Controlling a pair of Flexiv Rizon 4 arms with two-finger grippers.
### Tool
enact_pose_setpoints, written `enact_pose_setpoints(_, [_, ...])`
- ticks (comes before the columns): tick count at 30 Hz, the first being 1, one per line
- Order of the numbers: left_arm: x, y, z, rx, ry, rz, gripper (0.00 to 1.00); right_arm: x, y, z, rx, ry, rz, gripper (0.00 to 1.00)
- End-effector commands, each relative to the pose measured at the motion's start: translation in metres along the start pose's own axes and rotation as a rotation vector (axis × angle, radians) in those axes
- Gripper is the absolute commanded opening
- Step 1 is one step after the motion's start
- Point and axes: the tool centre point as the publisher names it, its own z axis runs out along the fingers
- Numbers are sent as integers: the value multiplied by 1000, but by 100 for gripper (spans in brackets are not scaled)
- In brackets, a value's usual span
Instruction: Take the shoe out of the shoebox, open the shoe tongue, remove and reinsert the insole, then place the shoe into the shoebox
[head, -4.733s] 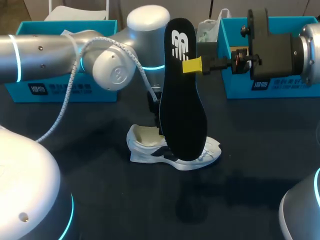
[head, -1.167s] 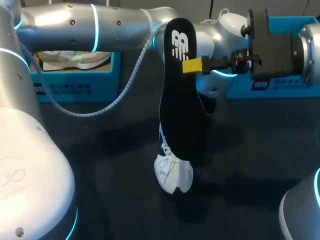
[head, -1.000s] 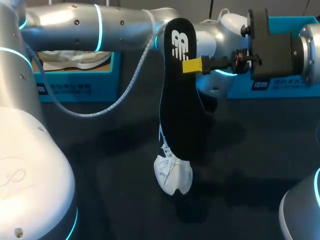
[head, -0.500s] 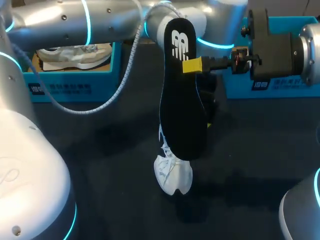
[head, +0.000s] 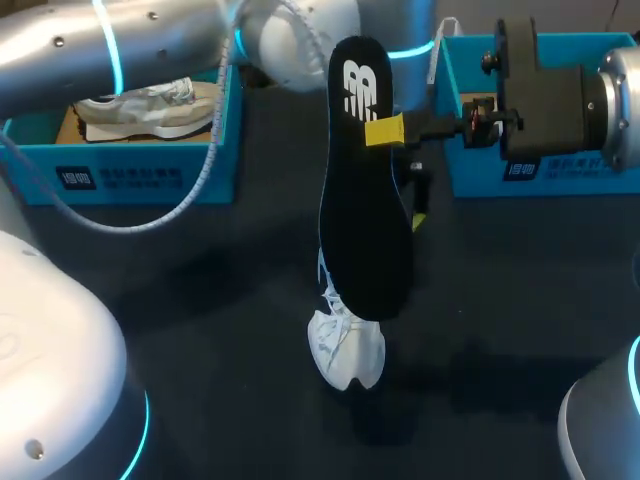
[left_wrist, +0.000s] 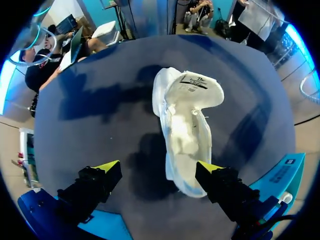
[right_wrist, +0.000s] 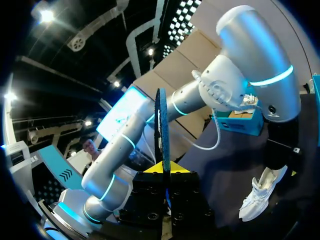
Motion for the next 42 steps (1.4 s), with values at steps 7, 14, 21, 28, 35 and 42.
enact_pose_setpoints(7, [18,1,-39,-66,-315,43,100,-17,8,-27,-130,-123,93,0])
enact_pose_setpoints(14, [30,-2,-59,-99,-430,69,100,-30,19,-56,-135,-172,156,0])
enact_pose_setpoints(21, [47,-10,-86,-122,-578,108,100,-55,34,-77,-121,-176,276,0])
enact_pose_setpoints(28, [58,-20,-114,-161,-722,141,100,-90,47,-94,-142,-207,431,0])
enact_pose_setpoints(35, [64,-26,-135,-176,-845,157,100,-125,68,-97,-100,-214,527,0])
enact_pose_setpoints(42, [77,-36,-154,-186,-977,193,100,-157,86,-93,-32,-184,588,0])
